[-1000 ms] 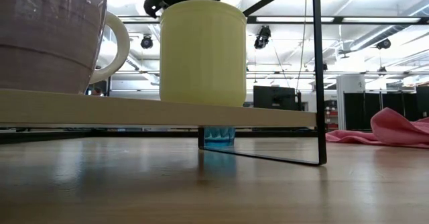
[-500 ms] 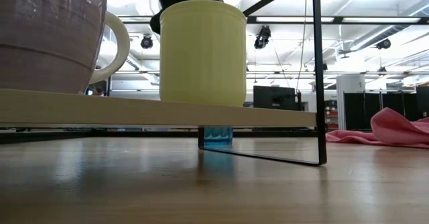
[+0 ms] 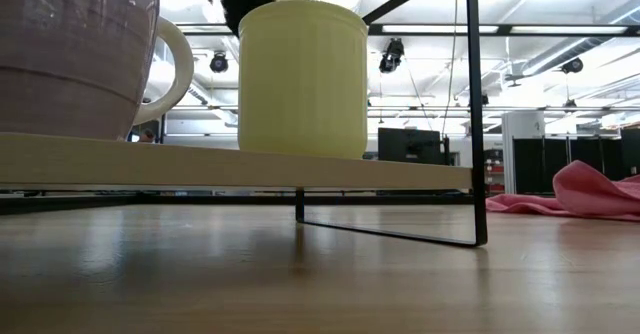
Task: Stack small to large cups/mugs on shelf
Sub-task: Put the blue cup on the shelf
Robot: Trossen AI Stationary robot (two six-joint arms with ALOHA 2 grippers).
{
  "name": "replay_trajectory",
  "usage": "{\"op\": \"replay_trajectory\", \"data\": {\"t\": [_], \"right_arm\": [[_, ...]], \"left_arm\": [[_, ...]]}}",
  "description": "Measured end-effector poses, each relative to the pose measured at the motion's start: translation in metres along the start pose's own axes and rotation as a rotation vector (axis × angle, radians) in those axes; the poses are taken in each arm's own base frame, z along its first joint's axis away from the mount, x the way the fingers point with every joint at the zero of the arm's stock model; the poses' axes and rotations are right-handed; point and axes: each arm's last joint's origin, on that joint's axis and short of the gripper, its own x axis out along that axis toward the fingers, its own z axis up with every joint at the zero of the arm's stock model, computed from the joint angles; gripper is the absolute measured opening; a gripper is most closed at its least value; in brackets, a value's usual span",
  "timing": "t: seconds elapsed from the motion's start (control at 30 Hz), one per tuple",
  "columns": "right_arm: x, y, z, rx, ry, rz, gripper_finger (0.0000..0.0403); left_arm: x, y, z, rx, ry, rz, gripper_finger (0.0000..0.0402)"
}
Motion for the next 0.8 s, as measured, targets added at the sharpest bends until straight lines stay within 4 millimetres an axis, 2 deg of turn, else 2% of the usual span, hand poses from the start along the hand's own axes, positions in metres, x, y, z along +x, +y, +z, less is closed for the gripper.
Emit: {"op": "replay_trajectory", "data": {"t": [0.23,0.37,0.47,0.67,0.8], "right_arm": [[0.0,0.0,0.0,-0.039,0.0,0.0,0.0059],[0.0,0.0,0.0,-0.043,0.0,-0.001,0.0059],[0.0,0.0,0.0,-0.048,0.0,-0.001,0.0059],[0.0,0.0,0.0,-0.074,0.0,-0.001,0.0059],[0.0,0.0,0.0,-0.077,0.0,-0.001,0.0059]], "left_arm": [[-0.055,-0.03,-0.015,-0.138,0.021,-0.043,0.0001],[-0.078,-0.051,-0.03,-0.225,0.057,-0.067,0.0001],[-0.094,-0.066,-0.041,-0.356,0.074,-0.085,0.0],[-0.119,-0.1,-0.056,-0.498,0.046,-0.137,0.0],[-0.121,-0.125,-0.062,-0.557,0.085,-0.156,0.0]]}}
